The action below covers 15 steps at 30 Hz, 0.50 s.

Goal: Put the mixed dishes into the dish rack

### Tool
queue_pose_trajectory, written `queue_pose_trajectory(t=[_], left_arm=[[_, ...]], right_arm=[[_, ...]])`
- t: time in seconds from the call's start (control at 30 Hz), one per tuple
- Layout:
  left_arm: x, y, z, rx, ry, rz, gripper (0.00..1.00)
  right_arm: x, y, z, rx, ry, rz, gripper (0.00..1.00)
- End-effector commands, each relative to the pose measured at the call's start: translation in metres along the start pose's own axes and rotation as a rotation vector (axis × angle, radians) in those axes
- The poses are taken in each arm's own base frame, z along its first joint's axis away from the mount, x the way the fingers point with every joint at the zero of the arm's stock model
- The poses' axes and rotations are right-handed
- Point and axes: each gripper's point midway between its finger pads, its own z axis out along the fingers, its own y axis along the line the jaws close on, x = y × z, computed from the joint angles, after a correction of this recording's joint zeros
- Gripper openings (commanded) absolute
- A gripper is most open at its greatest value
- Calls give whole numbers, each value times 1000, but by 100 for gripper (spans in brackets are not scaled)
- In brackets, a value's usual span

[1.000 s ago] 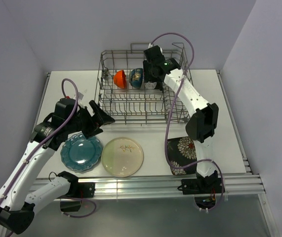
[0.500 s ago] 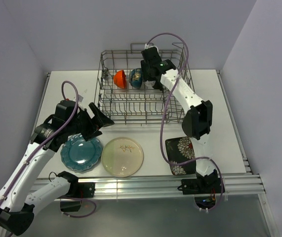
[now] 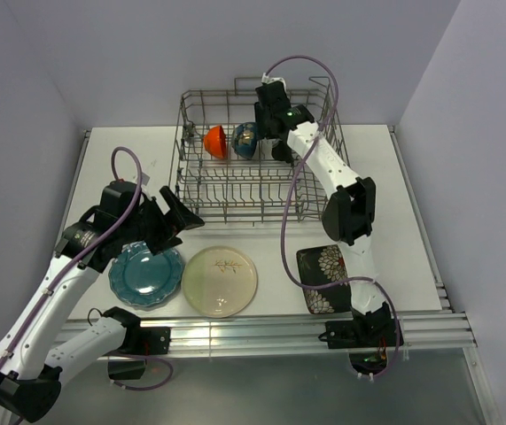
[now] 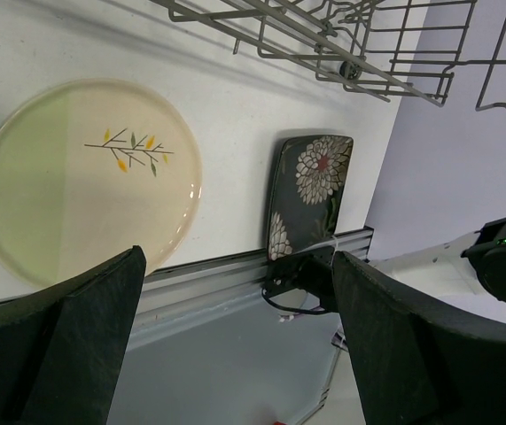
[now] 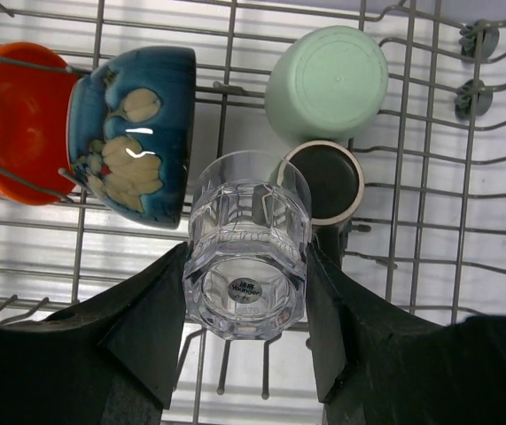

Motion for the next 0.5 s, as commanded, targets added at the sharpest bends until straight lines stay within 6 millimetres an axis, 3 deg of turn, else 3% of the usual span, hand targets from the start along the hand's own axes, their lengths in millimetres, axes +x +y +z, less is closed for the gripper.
queue_pose_trajectory(t=[0.0,0.47], left_arm=[[-2,1,-2,-5,-11,23,93],[-5,1,4,-24,-2,38,94]], right_arm=[[-15,3,8,-12,-51,16,0],[-2,17,19,-61,-19,12,0]])
